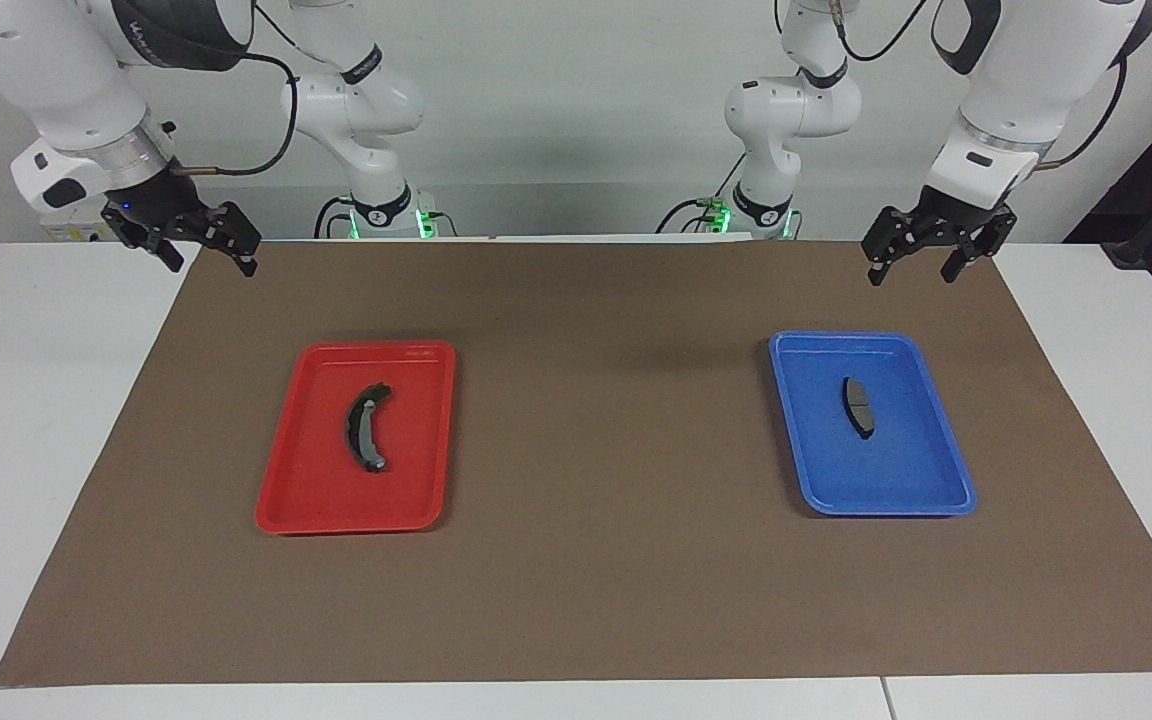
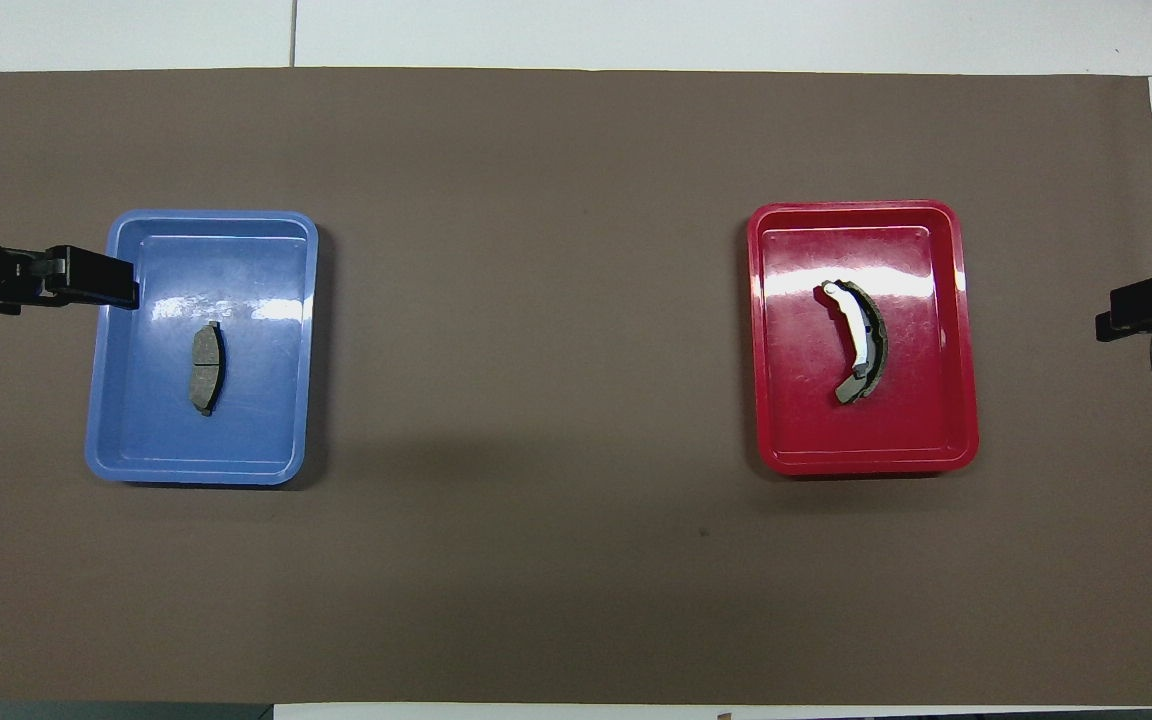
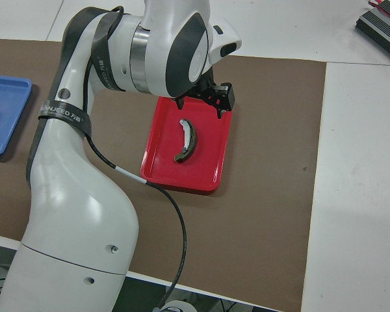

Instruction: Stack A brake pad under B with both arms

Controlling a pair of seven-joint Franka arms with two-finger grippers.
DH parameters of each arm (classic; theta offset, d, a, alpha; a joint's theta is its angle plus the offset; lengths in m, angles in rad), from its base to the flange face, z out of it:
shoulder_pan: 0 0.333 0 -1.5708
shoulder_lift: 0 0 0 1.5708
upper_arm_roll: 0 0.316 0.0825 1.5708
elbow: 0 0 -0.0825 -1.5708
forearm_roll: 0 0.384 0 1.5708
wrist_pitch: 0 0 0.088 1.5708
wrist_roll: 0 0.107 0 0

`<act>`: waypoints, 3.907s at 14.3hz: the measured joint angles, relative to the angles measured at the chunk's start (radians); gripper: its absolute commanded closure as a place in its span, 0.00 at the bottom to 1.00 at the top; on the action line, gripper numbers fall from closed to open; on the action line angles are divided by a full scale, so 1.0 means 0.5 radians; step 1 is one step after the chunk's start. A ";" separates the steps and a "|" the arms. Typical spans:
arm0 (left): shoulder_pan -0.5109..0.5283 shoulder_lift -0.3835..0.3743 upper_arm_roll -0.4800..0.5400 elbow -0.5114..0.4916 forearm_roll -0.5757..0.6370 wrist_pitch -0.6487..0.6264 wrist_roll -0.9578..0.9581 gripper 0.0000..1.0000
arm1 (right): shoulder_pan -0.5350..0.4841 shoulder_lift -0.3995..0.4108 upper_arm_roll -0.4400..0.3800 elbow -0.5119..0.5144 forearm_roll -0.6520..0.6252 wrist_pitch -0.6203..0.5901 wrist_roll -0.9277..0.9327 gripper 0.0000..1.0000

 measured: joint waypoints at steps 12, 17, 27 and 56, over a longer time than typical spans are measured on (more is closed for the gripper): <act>0.001 0.005 0.009 -0.015 0.000 -0.014 -0.005 0.01 | 0.000 0.000 0.001 -0.006 0.000 0.008 -0.050 0.00; 0.004 0.026 0.090 -0.313 0.000 0.207 0.063 0.01 | 0.010 0.001 0.120 -0.086 0.002 0.198 -0.112 0.00; 0.009 0.181 0.178 -1.174 0.000 1.492 0.272 0.01 | 0.032 0.249 0.360 -0.674 0.005 1.082 -0.023 0.04; -0.057 0.344 0.251 -0.735 0.000 1.021 0.252 0.99 | 0.021 0.513 0.353 -1.014 0.004 1.684 -0.165 0.44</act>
